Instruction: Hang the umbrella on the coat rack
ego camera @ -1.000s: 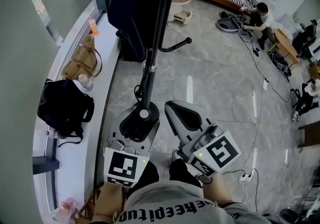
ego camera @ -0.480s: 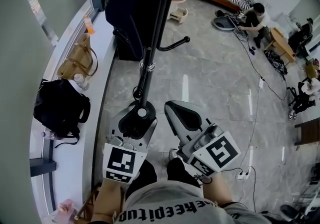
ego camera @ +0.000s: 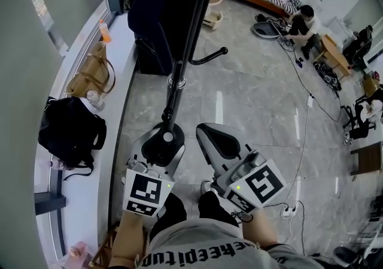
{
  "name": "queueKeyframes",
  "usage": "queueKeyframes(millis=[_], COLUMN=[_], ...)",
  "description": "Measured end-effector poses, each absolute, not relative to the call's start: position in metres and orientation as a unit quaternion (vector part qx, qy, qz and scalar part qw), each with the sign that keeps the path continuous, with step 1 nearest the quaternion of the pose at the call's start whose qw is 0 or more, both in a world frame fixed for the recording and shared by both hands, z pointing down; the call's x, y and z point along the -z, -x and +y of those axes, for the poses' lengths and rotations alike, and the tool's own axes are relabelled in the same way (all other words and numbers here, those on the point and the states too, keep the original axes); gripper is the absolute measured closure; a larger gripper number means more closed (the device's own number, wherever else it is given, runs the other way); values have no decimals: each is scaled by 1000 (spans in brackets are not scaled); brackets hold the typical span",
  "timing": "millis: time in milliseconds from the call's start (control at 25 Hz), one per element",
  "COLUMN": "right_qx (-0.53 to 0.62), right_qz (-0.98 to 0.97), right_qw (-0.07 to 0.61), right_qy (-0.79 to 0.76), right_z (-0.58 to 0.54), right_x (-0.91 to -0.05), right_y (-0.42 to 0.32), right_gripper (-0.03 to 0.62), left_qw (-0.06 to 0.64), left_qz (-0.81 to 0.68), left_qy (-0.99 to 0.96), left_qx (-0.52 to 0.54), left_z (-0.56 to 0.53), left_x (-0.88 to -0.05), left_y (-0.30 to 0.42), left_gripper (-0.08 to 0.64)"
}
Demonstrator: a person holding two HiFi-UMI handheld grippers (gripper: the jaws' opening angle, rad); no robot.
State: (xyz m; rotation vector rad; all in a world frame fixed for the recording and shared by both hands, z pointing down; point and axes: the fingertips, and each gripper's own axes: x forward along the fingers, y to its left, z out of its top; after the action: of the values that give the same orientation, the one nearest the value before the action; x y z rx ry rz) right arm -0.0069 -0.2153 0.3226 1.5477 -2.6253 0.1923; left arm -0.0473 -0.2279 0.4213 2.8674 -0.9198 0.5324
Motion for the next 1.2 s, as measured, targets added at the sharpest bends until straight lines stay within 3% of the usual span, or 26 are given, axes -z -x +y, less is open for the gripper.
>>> queueKeyframes(millis=[80, 240, 640, 1200], right_qx=[-63, -63, -60, -42], right_qz=[-859, -860, -867, -890], right_qw=[44, 42, 39, 30], right_qy=[-506, -504, -494, -454], right_z=[-216, -218, -217, -201], right_x=[-323, -320, -316, -299], right_y=[8, 9, 12, 18], right_gripper=[581, 581, 580, 581], left_qw=[23, -2, 1, -8], left_qz=[-300, -327, -353, -425], left_qy=[-941, -945, -935, -905], left_qx=[-156, -15, -31, -14], left_z=[-227, -231, -236, -219], left_x=[-415, -362, -367, -340], left_y=[47, 61, 74, 91], left_gripper=[297, 297, 360, 516])
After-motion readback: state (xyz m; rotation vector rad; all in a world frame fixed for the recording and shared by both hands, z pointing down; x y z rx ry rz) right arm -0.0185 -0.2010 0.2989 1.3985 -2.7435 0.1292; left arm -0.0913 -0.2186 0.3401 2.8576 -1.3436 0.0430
